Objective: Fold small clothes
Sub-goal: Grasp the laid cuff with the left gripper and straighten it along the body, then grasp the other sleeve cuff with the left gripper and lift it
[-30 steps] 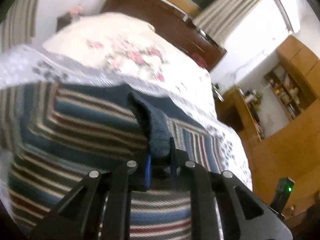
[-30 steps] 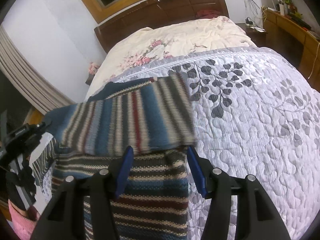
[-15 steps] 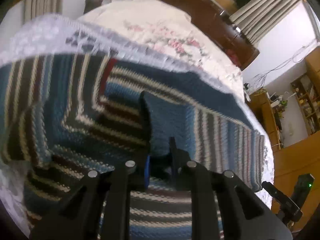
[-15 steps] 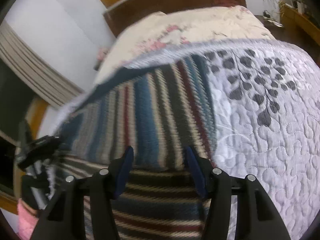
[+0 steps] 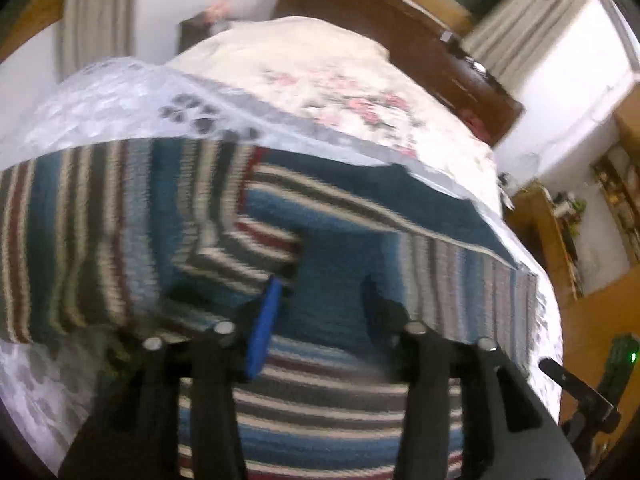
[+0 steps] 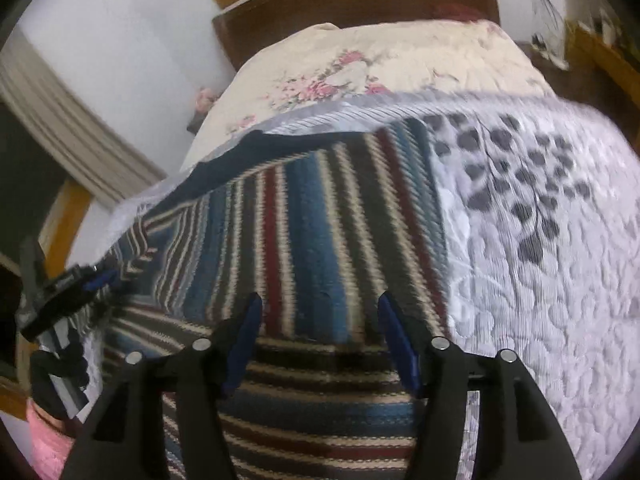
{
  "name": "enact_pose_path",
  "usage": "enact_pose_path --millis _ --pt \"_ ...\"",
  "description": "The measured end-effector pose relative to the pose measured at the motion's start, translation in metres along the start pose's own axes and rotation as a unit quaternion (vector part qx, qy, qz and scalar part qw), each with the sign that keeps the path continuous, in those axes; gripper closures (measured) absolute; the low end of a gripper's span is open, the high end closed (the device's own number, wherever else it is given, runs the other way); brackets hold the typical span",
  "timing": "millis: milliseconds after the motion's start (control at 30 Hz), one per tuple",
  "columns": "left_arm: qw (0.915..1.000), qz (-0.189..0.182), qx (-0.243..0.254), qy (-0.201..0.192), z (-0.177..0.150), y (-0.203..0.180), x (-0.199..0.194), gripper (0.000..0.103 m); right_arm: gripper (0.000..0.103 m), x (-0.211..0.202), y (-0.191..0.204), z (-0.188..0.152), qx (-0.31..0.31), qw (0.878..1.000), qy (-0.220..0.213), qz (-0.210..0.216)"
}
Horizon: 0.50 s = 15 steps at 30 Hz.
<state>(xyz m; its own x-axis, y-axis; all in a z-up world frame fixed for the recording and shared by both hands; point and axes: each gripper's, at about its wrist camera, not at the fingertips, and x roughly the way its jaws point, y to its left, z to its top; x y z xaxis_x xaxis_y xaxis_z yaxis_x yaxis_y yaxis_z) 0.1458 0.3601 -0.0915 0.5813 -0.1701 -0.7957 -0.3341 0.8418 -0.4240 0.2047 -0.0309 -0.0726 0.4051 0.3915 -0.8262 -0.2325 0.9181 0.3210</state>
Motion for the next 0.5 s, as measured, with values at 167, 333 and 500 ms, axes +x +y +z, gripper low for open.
enact_pose_path --millis 167,333,500 --pt "0.9984 -0.005 0.028 0.049 -0.020 -0.022 0.035 0.058 0.041 0.023 0.012 -0.009 -0.013 0.999 0.032 -0.015" --pt "0.9973 0.007 0.030 0.067 -0.028 -0.016 0.066 0.058 0.038 0.049 0.003 -0.023 -0.005 0.998 0.058 -0.016" --pt "0.9970 0.001 0.024 0.073 -0.021 -0.015 0.063 0.057 0.037 0.051 0.010 -0.019 -0.010 0.997 0.065 -0.027"
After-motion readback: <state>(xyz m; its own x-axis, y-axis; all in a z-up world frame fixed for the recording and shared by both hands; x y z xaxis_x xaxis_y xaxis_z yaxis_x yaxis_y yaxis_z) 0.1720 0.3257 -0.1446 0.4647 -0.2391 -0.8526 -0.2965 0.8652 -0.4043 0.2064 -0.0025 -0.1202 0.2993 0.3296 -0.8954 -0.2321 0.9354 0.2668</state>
